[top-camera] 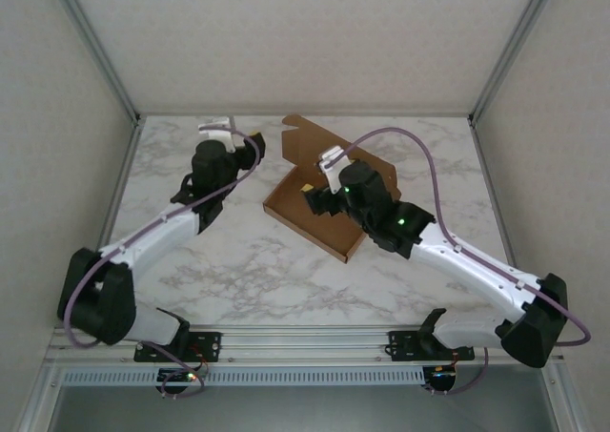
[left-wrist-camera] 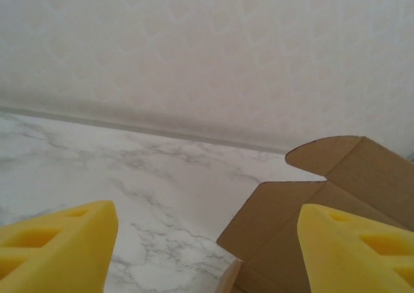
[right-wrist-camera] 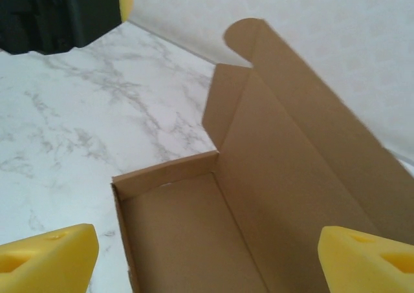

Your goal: Fold the paper box

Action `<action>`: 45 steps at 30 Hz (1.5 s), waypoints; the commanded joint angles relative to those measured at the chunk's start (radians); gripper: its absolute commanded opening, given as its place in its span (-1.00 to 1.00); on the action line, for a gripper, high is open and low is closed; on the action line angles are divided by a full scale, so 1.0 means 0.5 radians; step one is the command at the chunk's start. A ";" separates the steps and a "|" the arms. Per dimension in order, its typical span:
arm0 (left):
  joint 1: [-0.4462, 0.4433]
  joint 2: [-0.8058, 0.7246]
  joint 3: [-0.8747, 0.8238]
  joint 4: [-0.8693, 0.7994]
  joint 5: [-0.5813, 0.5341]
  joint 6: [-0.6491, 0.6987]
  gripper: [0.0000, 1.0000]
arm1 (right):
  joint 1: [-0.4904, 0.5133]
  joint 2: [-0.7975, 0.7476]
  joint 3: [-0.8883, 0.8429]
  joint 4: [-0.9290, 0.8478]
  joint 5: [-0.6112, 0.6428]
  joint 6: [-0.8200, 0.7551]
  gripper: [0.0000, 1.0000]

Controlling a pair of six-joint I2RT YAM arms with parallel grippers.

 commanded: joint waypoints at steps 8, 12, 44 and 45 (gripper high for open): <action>0.029 0.063 0.029 0.026 0.241 -0.158 0.29 | -0.141 -0.167 -0.411 -0.507 0.084 0.719 -0.39; 0.028 0.023 -0.117 0.143 0.091 -0.221 0.29 | -0.142 0.039 -0.556 -0.470 0.115 0.904 -0.90; 0.011 -0.104 -0.157 0.127 -0.062 -0.219 0.33 | -0.769 0.753 -0.106 -0.351 -0.089 0.559 0.03; 0.011 -0.108 -0.157 0.127 -0.065 -0.217 0.33 | -0.776 0.728 -0.112 -0.378 -0.055 0.620 0.14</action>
